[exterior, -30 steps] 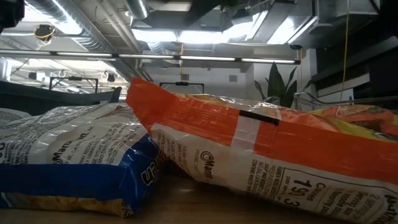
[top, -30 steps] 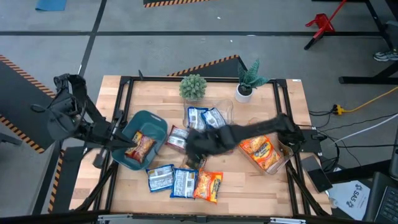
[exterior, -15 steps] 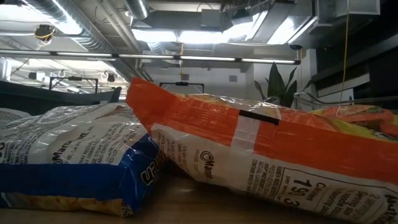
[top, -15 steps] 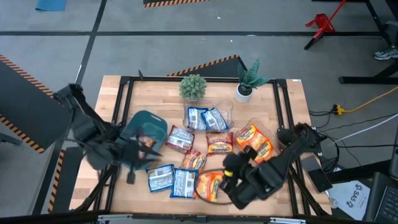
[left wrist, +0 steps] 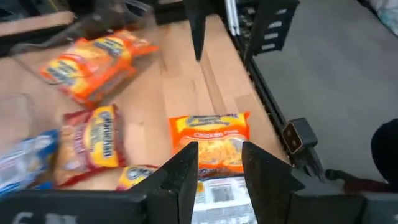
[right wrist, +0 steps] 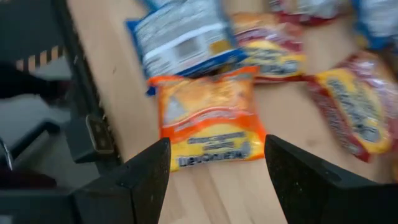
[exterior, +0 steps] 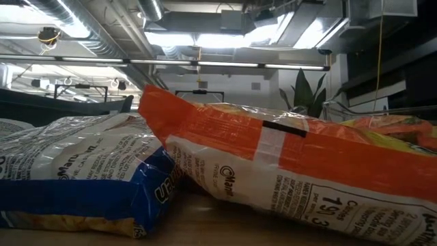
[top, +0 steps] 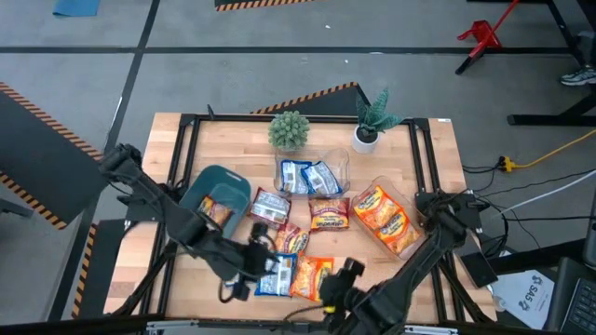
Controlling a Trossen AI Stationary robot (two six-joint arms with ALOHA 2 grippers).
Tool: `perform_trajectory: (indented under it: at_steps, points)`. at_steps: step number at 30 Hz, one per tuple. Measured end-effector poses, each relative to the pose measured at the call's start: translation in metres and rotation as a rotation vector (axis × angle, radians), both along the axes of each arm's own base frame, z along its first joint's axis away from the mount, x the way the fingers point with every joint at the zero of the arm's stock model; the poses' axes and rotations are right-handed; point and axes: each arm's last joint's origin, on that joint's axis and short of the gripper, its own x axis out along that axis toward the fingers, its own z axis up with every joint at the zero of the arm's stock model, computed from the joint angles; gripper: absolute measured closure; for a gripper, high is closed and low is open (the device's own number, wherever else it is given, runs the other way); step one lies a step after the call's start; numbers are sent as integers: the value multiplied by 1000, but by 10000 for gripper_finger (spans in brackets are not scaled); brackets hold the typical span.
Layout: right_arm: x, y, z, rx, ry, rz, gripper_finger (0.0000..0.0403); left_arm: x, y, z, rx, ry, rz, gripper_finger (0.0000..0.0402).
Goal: Sort Maruchan noodles
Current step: Stack the orange noodle pack on top of the orange noodle pack in the right transparent bin
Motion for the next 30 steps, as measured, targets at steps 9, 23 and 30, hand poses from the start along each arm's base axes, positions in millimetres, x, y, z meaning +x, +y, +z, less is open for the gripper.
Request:
perform_trajectory:
  at_steps: [9,23,30]
  points:
    - [23,29,-65,-43,55,154,162,33,-24,-45,20,44,-104,284]
    - [33,41,-148,-202,147,194,162,36,-26,-55,18,81,-100,285]
    - [30,36,-160,-255,129,59,165,36,-26,-55,14,82,-97,285]
